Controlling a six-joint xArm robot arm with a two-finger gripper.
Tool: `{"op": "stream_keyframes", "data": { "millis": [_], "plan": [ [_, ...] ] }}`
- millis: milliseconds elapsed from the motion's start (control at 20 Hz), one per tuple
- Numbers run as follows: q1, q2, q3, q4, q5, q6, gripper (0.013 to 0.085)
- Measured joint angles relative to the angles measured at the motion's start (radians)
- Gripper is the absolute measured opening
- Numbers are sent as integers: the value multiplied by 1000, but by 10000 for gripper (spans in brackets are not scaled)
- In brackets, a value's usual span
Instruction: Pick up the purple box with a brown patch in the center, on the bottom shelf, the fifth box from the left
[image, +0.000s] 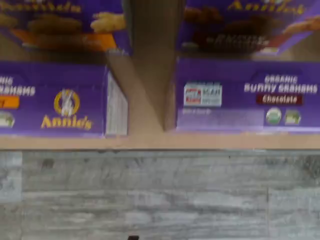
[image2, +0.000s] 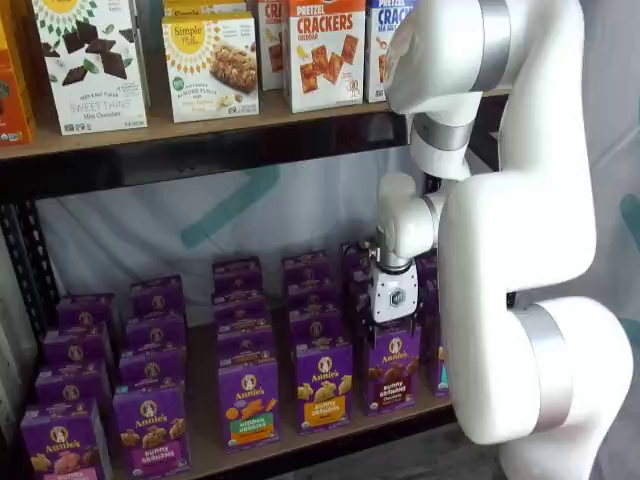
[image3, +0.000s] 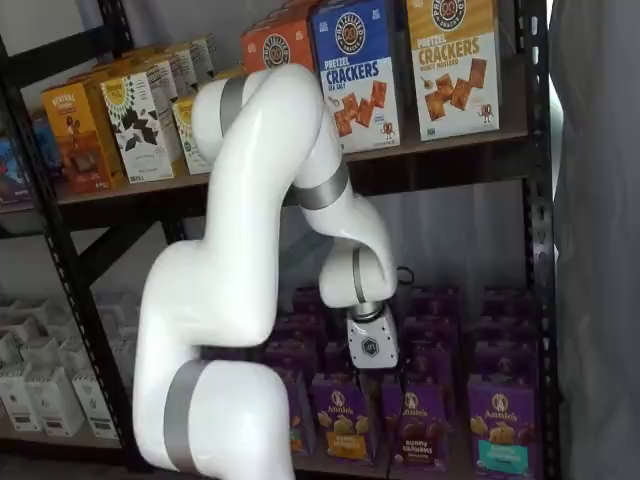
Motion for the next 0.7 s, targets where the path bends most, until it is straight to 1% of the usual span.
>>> {"op": "stream_keyframes", "data": {
  "millis": [300,450,500,550,600,700],
  "plan": [
    [-11,45,-64,17,-19,-27,850],
    [-16,59,-84,-3,-19,-12,850],
    [-18,63,-92,-18,-17,1,850],
    [-21,69,-102,-44,-12,22,850],
    [-23,74,-110,-54,-10,29,850],
    [-26,81,-118,-50,-21,24,850]
  ]
}}
